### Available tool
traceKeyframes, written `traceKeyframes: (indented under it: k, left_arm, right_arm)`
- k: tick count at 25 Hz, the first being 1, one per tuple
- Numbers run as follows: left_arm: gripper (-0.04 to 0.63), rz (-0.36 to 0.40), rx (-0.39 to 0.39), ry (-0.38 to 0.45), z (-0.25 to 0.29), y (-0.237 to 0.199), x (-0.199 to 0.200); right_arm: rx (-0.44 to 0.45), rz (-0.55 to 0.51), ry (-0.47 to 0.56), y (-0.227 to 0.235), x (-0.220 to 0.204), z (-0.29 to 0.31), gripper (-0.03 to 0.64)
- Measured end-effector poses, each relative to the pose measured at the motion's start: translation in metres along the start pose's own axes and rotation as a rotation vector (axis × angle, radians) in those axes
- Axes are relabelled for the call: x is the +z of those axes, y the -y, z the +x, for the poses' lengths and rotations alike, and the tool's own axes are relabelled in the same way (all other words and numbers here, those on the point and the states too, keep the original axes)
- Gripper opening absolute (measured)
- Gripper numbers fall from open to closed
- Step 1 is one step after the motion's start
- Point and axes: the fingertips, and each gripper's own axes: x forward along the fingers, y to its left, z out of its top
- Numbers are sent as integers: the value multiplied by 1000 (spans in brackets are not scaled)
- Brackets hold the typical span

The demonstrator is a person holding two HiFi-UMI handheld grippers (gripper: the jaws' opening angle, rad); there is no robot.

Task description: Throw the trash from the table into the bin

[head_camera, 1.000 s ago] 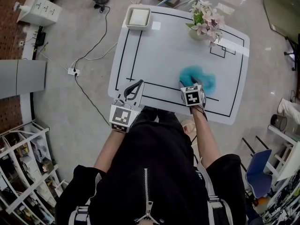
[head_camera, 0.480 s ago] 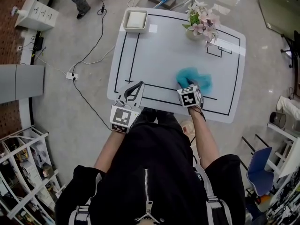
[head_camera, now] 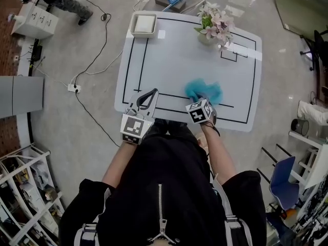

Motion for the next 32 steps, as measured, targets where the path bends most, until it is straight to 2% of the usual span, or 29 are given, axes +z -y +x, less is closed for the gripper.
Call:
traceKeyframes:
  k: [3, 7, 14, 19, 24, 32]
  left_arm:
    - [6, -6, -19, 6, 1, 2, 1]
    - [6, -41, -52, 21, 1, 8, 11]
    - [6, -21, -135, 28, 7, 17, 8]
    - [6, 22, -202, 51, 14, 21, 7]
    - [6, 23, -251, 61, 22, 26, 13]
    - [6, 61, -380, 55, 27, 48, 3]
  right_arm:
    - [-1, 68, 33, 1, 0, 0, 28]
    - [24, 118, 5, -2, -2, -4, 28]
    - [4, 166, 44, -19, -11, -32, 28]
    - [-34, 202, 145, -28, 1, -74, 28]
    - [-93, 277, 238, -30, 21, -117, 28]
    - [-178, 310, 379, -34, 50, -176, 28]
